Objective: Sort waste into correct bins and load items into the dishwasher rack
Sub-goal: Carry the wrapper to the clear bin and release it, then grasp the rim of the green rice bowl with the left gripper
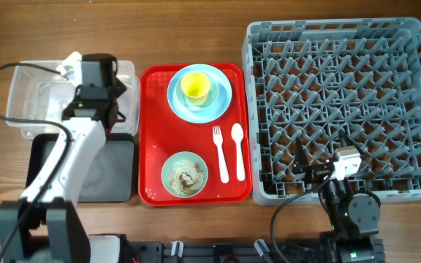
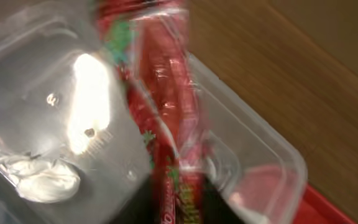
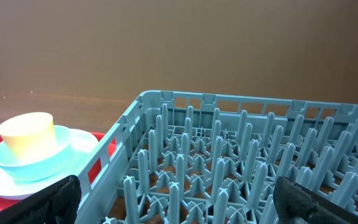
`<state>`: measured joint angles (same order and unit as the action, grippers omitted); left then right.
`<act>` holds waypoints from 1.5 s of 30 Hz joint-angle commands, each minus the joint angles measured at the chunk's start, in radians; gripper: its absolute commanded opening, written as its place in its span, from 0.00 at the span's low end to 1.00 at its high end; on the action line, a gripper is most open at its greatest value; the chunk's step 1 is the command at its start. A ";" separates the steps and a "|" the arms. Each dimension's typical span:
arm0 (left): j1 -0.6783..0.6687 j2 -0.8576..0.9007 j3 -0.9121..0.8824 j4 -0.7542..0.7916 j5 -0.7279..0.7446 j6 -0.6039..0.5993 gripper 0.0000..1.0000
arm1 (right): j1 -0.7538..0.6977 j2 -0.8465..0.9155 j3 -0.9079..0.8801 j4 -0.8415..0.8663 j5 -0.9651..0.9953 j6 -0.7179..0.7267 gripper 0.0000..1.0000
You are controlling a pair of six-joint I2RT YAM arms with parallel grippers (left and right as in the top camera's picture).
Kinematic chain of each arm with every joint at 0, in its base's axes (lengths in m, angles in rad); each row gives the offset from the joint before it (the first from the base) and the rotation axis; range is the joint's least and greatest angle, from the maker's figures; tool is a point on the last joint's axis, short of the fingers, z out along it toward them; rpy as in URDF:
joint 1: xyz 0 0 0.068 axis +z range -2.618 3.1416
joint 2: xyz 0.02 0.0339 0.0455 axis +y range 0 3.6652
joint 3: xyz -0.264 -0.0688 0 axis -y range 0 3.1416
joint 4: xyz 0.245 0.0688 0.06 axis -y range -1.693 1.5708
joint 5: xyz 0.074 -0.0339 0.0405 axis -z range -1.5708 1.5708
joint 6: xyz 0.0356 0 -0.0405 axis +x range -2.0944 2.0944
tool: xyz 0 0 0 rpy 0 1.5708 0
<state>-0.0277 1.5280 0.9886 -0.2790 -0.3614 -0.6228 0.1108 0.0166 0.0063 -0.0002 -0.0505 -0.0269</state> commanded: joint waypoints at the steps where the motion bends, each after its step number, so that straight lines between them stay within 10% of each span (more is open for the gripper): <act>1: 0.059 0.025 0.007 0.045 0.080 -0.037 0.70 | 0.003 -0.005 -0.001 0.003 0.006 0.007 1.00; 3: 0.071 0.012 0.008 0.064 0.084 -0.036 0.81 | 0.003 -0.005 -0.001 0.003 0.006 0.007 1.00; 9: 0.068 -0.117 0.008 0.049 0.195 -0.037 0.70 | 0.003 -0.005 -0.001 0.003 0.006 0.007 1.00; 11: 0.059 -0.180 0.008 0.013 0.334 -0.037 0.57 | 0.003 -0.005 -0.001 0.003 0.006 0.007 1.00; 14: 0.010 -0.274 0.007 -0.153 0.611 -0.069 0.10 | 0.003 -0.005 -0.001 0.003 0.006 0.007 1.00; 16: -0.032 -0.276 0.007 -0.249 0.657 -0.093 0.04 | 0.003 -0.005 -0.001 0.003 0.006 0.007 1.00; 27: -0.373 -0.182 0.003 -0.595 0.656 -0.064 0.07 | 0.003 -0.005 -0.001 0.003 0.006 0.007 1.00; 45: -0.597 0.097 -0.010 -0.653 0.318 -0.064 0.06 | 0.003 -0.005 -0.001 0.003 0.006 0.007 1.00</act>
<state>-0.6209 1.5700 0.9882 -0.9314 0.0620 -0.6937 0.1108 0.0166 0.0063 -0.0006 -0.0505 -0.0269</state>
